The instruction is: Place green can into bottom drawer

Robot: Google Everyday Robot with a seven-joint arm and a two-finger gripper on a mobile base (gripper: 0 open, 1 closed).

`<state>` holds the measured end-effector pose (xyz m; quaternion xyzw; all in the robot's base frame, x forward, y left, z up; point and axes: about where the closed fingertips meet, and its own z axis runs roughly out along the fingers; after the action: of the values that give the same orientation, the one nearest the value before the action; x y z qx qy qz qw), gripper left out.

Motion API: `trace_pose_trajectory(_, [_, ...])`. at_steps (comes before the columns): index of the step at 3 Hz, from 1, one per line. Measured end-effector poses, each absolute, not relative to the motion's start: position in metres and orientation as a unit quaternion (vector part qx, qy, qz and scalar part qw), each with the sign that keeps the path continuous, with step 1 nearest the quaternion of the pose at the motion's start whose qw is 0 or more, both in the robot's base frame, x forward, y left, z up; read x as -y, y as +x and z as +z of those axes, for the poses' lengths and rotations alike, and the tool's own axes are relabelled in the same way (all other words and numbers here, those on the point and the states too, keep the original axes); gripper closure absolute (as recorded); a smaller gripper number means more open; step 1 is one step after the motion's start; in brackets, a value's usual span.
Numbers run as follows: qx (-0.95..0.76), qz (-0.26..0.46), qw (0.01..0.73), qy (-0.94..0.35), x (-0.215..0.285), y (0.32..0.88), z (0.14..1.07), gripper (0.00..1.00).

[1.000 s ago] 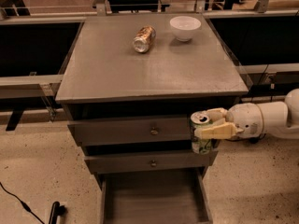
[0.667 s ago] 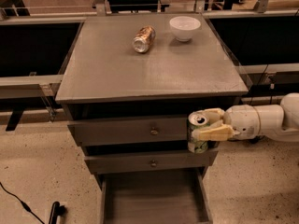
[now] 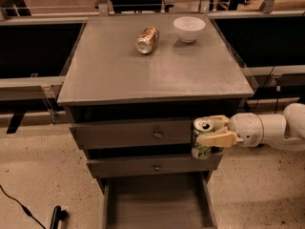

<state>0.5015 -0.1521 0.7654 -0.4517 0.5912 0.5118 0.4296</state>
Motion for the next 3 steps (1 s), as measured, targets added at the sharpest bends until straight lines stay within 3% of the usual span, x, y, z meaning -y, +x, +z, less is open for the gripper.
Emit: trace_pose_trajectory(3, [-0.456,0.548,0.54,-0.449,0.165,0.506,0.687,1.0])
